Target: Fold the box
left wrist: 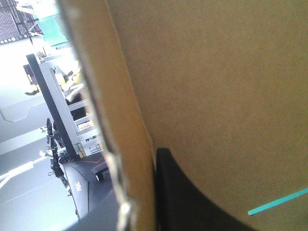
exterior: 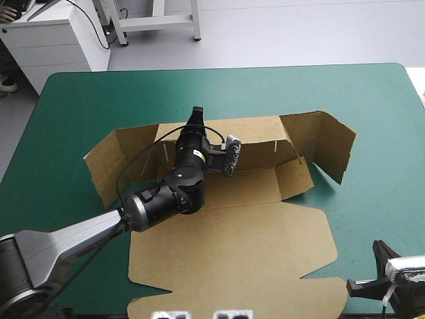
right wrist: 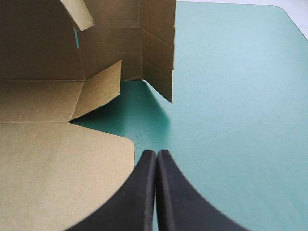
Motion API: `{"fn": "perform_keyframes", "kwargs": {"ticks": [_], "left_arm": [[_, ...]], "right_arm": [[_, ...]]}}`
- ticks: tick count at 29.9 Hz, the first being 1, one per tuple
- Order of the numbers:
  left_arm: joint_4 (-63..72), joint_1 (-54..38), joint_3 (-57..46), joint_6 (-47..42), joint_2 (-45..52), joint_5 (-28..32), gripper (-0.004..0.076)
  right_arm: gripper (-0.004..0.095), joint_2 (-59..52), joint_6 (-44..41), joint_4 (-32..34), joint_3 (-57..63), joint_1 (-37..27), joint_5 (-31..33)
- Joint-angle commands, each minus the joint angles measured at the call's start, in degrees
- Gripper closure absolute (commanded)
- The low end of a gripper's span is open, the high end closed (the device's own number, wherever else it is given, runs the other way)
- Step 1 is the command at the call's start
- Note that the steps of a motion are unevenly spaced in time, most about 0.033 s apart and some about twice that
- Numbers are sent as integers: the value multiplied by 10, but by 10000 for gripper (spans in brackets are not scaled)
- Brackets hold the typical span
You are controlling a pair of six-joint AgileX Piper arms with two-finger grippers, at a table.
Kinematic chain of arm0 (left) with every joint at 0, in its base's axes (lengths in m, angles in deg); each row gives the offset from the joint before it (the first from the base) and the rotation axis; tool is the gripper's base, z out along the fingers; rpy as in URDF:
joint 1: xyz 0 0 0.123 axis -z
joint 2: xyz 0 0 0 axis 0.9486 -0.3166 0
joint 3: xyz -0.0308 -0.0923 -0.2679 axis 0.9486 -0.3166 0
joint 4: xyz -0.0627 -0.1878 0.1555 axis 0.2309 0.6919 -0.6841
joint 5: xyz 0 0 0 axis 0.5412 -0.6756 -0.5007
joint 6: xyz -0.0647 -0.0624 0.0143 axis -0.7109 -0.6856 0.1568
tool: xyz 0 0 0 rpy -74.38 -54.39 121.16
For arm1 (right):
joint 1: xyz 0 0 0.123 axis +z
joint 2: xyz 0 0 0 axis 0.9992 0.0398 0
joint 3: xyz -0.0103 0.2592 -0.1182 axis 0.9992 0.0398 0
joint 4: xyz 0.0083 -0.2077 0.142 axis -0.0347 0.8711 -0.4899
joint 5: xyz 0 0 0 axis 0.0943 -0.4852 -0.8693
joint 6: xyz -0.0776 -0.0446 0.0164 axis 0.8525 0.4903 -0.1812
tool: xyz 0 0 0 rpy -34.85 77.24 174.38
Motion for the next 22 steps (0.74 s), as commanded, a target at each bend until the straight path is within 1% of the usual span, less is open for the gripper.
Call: {"fn": "perform_keyframes", "kwargs": {"ticks": [1, 4, 7, 11, 14, 18, 22], "left_arm": [[-29, 1, 12, -4, 25, 24, 732], [-53, 1, 9, -22, 25, 39, 732], [-90, 1, 3, -40, 25, 41, 732], [-92, 1, 3, -47, 25, 39, 732], [-82, 1, 3, -47, 25, 24, 732], [-71, 1, 3, -47, 25, 17, 732], [-72, 1, 3, -47, 25, 17, 732]], "right_arm": [[922, 46, 9, 4, -48, -4, -39], [922, 100, 21, 5, -88, -4, -34], [922, 174, 35, 5, -138, -4, -24], [922, 279, 54, -2, -215, -4, -18], [922, 351, 80, -25, -275, -4, -18], [922, 451, 124, -64, -360, -4, -16], [922, 551, 140, -77, -445, -2, -5]]}}
